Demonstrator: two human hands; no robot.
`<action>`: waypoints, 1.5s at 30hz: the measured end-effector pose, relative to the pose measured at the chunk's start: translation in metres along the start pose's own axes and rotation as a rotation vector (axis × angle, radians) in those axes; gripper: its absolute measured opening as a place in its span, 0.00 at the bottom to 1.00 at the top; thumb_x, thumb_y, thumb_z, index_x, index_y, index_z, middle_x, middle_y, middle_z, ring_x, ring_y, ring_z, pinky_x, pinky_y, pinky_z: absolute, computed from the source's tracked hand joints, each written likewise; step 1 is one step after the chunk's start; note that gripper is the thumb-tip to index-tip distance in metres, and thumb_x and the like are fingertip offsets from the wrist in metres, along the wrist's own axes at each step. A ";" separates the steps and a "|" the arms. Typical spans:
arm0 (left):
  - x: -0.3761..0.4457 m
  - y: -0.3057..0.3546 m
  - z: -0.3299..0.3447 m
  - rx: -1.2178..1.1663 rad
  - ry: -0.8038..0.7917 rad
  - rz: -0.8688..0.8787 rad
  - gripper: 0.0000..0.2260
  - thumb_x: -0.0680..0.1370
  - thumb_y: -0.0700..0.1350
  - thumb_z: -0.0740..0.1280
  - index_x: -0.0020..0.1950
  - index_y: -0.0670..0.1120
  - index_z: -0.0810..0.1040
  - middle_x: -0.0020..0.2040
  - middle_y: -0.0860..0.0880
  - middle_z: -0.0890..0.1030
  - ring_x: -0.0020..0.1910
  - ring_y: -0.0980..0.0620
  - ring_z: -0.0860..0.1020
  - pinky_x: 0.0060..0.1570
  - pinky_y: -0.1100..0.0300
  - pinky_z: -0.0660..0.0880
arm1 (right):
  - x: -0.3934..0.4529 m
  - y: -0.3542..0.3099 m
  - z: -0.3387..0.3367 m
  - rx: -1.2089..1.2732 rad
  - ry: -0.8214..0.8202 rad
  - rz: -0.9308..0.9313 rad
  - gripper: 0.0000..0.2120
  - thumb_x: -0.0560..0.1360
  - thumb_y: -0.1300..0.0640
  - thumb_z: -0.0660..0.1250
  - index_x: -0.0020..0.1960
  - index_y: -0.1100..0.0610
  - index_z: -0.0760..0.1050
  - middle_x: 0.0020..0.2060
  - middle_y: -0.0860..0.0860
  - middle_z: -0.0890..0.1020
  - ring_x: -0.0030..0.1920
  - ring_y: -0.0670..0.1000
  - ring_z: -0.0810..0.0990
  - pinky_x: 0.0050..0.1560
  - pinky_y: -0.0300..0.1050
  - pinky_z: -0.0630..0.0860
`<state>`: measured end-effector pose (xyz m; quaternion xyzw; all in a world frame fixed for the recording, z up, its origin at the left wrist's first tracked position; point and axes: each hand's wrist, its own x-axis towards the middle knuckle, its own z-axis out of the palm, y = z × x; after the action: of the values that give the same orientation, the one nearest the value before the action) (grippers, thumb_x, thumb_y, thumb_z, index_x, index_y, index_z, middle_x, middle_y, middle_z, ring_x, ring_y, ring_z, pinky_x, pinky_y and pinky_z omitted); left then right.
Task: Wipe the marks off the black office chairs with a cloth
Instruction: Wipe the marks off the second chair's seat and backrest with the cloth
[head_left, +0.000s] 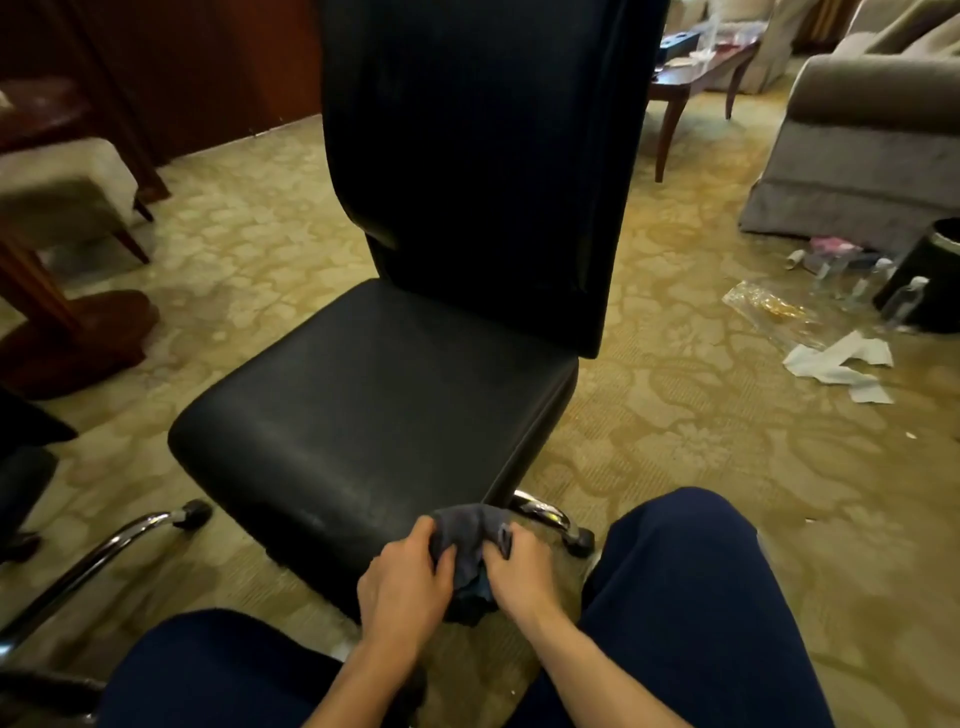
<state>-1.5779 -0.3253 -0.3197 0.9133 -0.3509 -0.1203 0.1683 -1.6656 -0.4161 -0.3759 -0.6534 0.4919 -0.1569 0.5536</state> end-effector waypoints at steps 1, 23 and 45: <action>0.004 0.003 -0.002 0.023 -0.002 0.006 0.08 0.81 0.57 0.61 0.57 0.57 0.70 0.48 0.53 0.82 0.50 0.51 0.81 0.39 0.61 0.67 | 0.003 -0.001 0.001 0.048 0.007 0.027 0.05 0.78 0.59 0.65 0.50 0.50 0.78 0.43 0.47 0.82 0.45 0.46 0.82 0.47 0.42 0.79; 0.039 0.007 -0.016 0.208 -0.041 -0.108 0.12 0.79 0.55 0.61 0.62 0.57 0.74 0.56 0.50 0.82 0.55 0.46 0.81 0.49 0.56 0.76 | 0.019 -0.026 0.016 0.435 -0.095 0.180 0.09 0.73 0.64 0.69 0.47 0.50 0.79 0.47 0.52 0.85 0.49 0.51 0.83 0.55 0.52 0.80; 0.042 0.147 0.022 -0.468 0.020 0.085 0.06 0.78 0.46 0.64 0.52 0.53 0.79 0.43 0.55 0.82 0.46 0.52 0.81 0.47 0.52 0.78 | 0.026 -0.028 -0.126 0.584 0.331 -0.136 0.05 0.78 0.62 0.65 0.50 0.53 0.75 0.42 0.53 0.82 0.44 0.51 0.82 0.42 0.46 0.80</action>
<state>-1.6432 -0.4614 -0.2861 0.8349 -0.3500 -0.1819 0.3839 -1.7347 -0.5122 -0.3176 -0.4642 0.4646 -0.4314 0.6185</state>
